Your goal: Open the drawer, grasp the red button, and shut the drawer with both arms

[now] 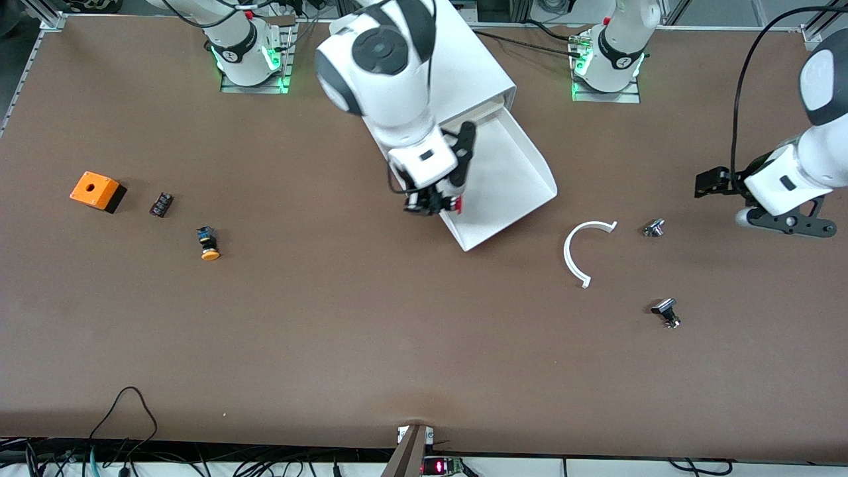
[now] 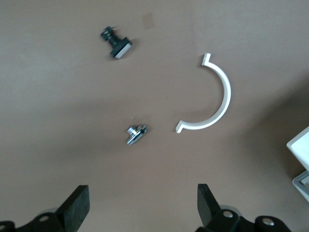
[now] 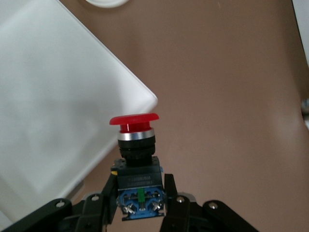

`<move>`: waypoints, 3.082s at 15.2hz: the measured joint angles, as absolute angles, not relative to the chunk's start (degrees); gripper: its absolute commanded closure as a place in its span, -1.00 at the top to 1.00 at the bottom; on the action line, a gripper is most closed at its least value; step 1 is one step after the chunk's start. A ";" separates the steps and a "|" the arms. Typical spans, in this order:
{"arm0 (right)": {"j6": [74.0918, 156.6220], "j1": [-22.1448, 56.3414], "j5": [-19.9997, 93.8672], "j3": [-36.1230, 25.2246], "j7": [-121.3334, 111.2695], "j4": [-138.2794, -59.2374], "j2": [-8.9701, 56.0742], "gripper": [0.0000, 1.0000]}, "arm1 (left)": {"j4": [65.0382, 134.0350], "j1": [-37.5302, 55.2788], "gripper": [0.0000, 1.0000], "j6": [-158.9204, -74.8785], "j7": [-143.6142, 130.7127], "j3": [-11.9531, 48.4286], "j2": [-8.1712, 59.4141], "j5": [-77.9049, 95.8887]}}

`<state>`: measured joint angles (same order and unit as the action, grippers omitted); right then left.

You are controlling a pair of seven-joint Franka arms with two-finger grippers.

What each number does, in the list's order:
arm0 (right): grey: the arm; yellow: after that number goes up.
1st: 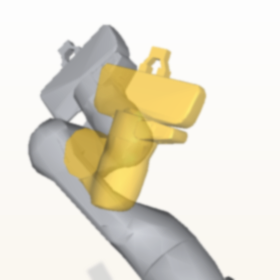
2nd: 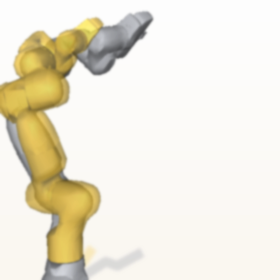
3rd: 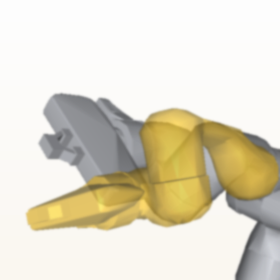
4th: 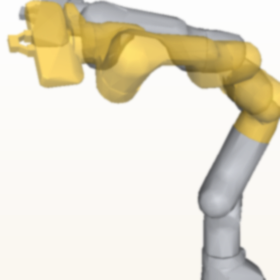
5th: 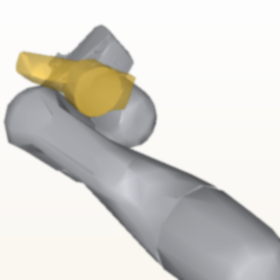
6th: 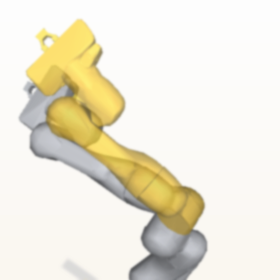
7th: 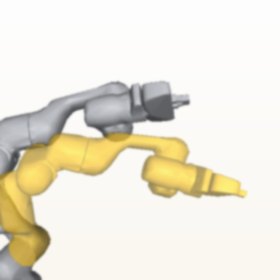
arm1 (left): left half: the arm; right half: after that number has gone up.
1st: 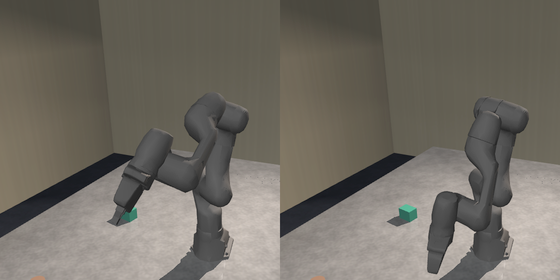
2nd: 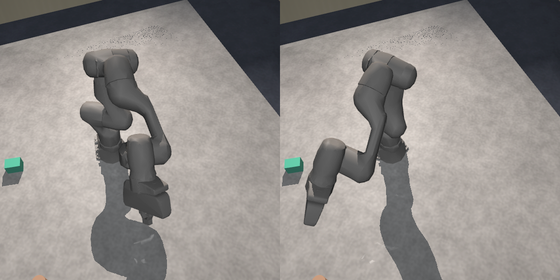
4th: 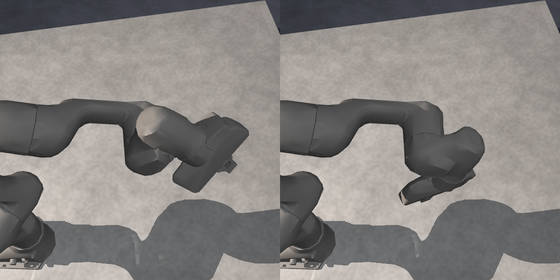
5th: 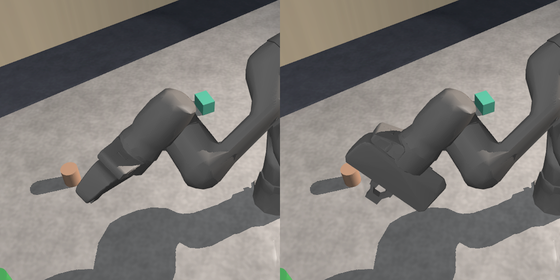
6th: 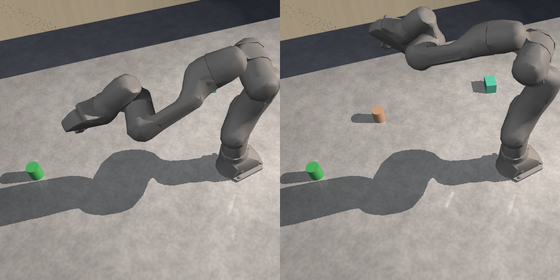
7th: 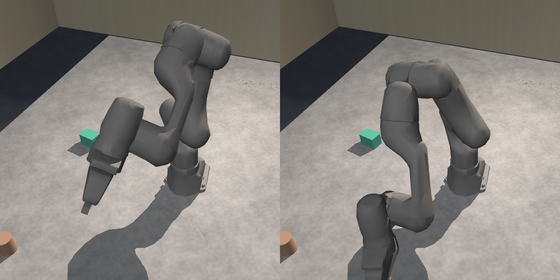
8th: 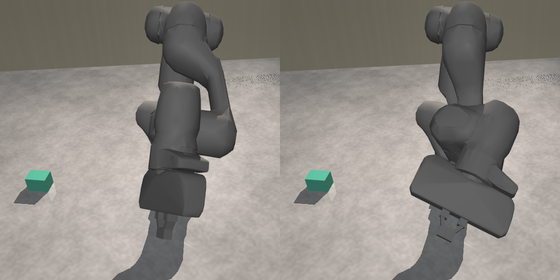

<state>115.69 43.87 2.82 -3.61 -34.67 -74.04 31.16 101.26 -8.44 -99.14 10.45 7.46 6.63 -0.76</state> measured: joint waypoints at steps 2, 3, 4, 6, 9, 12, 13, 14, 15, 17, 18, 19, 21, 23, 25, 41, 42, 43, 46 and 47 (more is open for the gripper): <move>116.29 40.86 2.86 -4.79 -34.51 -78.21 30.08 -0.53 | 103.74 -8.26 0.98 -104.84 8.79 8.86 7.66 2.88; 117.38 39.30 2.88 -5.27 -34.46 -80.38 29.62 -0.53 | 105.02 -8.08 0.98 -107.67 5.74 9.80 8.32 4.22; 118.76 37.63 2.91 -5.53 -34.27 -82.64 29.12 -0.53 | 106.04 -7.72 0.98 -109.84 1.28 10.86 9.06 4.95; 120.83 34.31 2.98 -5.81 -32.17 -86.53 28.37 -0.53 | 107.11 -6.34 0.98 -113.16 -9.62 13.01 10.62 5.17; 121.49 30.46 3.07 -6.08 -25.74 -90.47 27.68 -0.53 | 108.68 -3.39 0.98 -118.44 -22.32 14.40 12.74 5.17; 121.50 27.75 3.10 -6.18 -16.26 -94.40 26.89 -0.53 | 112.10 -0.52 0.98 -126.18 -30.30 14.49 14.86 5.17; 121.70 26.46 3.09 -6.25 -13.89 -96.33 26.67 -0.53 | 113.29 0.55 0.98 -128.67 -32.82 14.50 15.65 5.17; 122.87 24.70 3.09 -6.28 -12.54 -98.53 26.58 -0.53 | 114.39 1.66 0.98 -131.00 -35.36 14.54 16.37 5.17; 124.82 22.68 3.10 -6.33 -11.98 -100.89 26.60 -0.53 | 115.40 2.85 0.98 -133.22 -37.87 14.58 17.04 5.17; 128.83 19.23 3.13 -6.36 -11.07 -105.45 26.65 -0.53 | 117.19 5.41 0.98 -136.47 -42.69 14.65 17.92 5.17; 130.34 18.36 3.14 -6.36 -9.68 -107.38 26.64 -0.53 | 117.90 6.58 0.98 -137.27 -44.62 14.70 18.09 5.17; 131.43 18.11 3.14 -6.34 -7.86 -109.14 26.64 -0.53 | 118.44 7.51 0.98 -137.58 -45.93 14.91 18.09 5.17; 133.03 18.19 3.14 -5.98 -4.50 -112.60 26.61 -0.53 | 119.19 8.36 0.98 -137.63 -47.32 16.17 18.08 5.17; 134.92 18.10 3.14 -5.96 -1.74 -115.96 26.57 -0.52 | 120.05 8.42 0.98 -137.65 -48.60 17.78 18.08 5.13; 136.33 17.81 3.15 -6.22 0.54 -118.31 26.53 0.20 | 121.10 8.34 0.98 -137.60 -48.95 19.78 18.06 5.13; 108.85 15.31 4.14 -7.71 4.86 -96.41 23.89 1.00 | 124.85 8.28 0.98 -129.33 -49.70 36.92 17.49 5.16; 107.62 15.30 4.96 -7.73 4.86 -94.94 23.48 1.00 | 124.71 8.25 0.98 -129.07 -49.70 36.92 17.50 5.16; 106.85 15.27 5.50 -7.83 4.86 -93.73 23.08 1.00 | 124.61 8.19 0.98 -128.85 -49.70 36.89 17.50 5.17; 105.71 14.93 5.69 -8.86 4.86 -90.73 22.04 1.00 | 123.40 7.28 0.99 -129.36 -49.78 34.22 17.44 5.17; 104.88 14.79 5.47 -9.12 4.86 -89.53 21.73 1.00 | 122.44 6.44 0.99 -130.99 -49.73 32.26 17.35 5.16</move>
<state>104.88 14.79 5.47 -9.12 4.86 -89.53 21.73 122.44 6.44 -130.99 -49.73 32.26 17.35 5.16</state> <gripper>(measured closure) 0.000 0.004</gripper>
